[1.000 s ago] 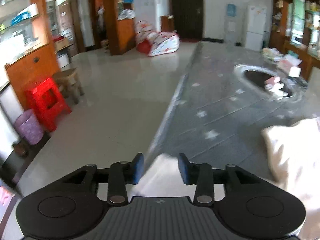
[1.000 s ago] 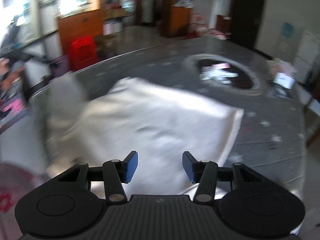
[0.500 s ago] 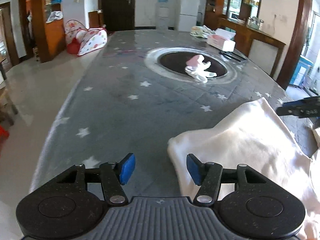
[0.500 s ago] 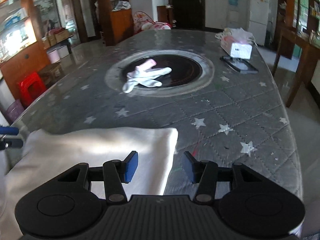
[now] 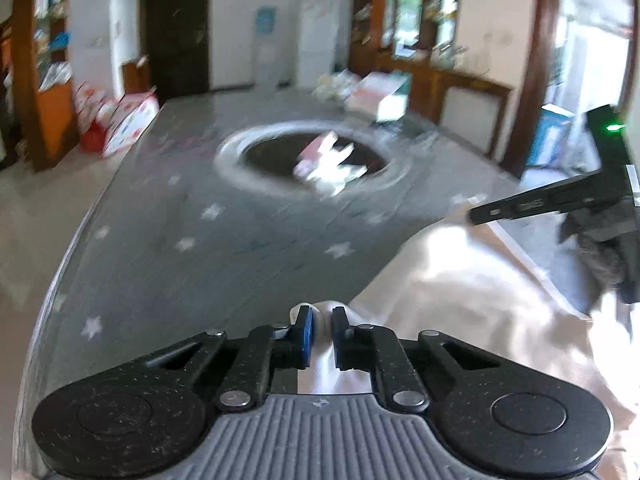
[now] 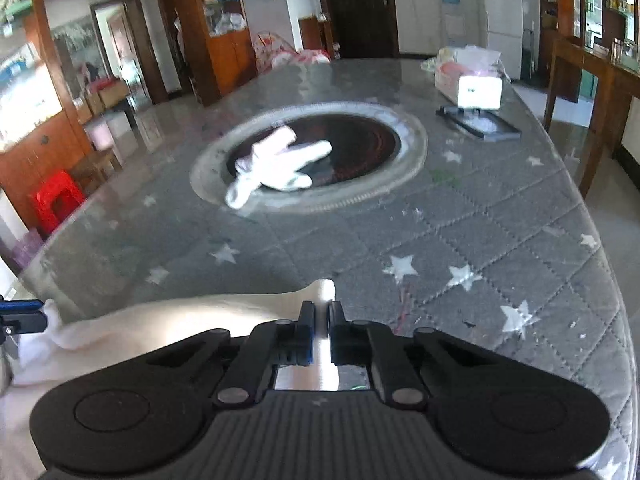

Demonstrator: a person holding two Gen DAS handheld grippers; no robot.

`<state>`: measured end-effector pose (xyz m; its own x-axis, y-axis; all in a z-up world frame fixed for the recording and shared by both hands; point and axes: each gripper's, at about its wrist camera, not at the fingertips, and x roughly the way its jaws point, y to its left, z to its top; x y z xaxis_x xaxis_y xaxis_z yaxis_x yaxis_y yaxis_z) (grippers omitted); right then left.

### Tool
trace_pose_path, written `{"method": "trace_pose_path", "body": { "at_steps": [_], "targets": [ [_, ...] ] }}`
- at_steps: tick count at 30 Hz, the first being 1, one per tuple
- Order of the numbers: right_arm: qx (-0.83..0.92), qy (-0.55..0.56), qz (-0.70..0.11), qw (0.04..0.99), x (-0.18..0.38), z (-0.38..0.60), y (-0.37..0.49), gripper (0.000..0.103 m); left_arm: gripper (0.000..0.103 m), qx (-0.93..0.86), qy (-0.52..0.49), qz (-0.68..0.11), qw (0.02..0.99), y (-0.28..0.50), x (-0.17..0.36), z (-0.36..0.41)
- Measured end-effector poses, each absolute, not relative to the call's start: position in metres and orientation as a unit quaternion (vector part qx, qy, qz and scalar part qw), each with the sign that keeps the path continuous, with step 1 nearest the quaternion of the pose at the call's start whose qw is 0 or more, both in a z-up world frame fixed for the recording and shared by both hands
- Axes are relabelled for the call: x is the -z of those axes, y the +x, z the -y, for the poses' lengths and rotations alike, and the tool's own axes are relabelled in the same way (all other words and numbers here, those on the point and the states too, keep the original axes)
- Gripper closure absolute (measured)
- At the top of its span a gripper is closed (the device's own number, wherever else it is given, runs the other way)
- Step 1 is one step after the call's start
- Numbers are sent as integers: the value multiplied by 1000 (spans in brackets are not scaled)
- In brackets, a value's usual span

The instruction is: Fold clothes

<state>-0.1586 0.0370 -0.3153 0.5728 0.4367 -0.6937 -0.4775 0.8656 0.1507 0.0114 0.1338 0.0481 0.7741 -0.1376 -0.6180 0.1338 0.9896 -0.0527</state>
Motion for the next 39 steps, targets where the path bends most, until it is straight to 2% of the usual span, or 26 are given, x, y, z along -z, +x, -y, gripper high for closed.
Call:
{"method": "trace_pose_path", "body": {
  "at_steps": [8,14,16,18,20,22,25,27,28,31,33,34,35,36,38,39],
  "targets": [
    [-293,-55,-348,889,283,-5,-226,98,94,211,31,-298,930,-44,-60,-107],
    [-284,-108,-386,871,305,8,-262,100,88,184,37,-310,932,-47,-58,-108],
    [-284,-113,-394,867,312,9,-268,100,83,142,14,-308,941,-35,-64,-121],
    [-285,-118,-397,864,317,8,-274,100,62,108,-1,-300,948,-22,-67,-132],
    [-286,-114,-394,866,317,9,-275,100,51,78,1,-293,953,-9,-68,-139],
    [-285,-110,-390,869,315,10,-273,97,47,58,4,-296,953,6,-65,-144],
    [-283,-111,-378,874,309,9,-270,88,37,49,-17,-319,946,26,-55,-154],
    [-285,-115,-368,877,304,8,-270,65,26,47,-34,-334,941,38,-47,-160],
    [-287,-117,-362,879,302,7,-269,63,25,47,-42,-339,939,41,-43,-162],
    [-289,-114,-356,881,301,2,-261,63,25,52,-63,-352,933,49,-34,-166],
    [-290,-104,-361,880,304,-1,-255,64,32,68,-68,-352,931,49,-32,-162],
    [-293,-99,-364,879,307,-3,-252,65,38,75,-71,-352,930,49,-32,-161],
    [-294,-96,-368,877,309,-5,-250,66,56,83,-73,-352,930,48,-31,-159],
    [-294,-93,-368,877,310,-6,-250,77,71,91,-73,-350,929,47,-31,-156],
    [-296,-88,-366,878,311,-7,-249,88,80,106,-63,-340,932,39,-36,-151],
    [-295,-88,-364,879,310,-6,-250,88,85,117,-56,-330,935,33,-39,-148]
  ]
}}
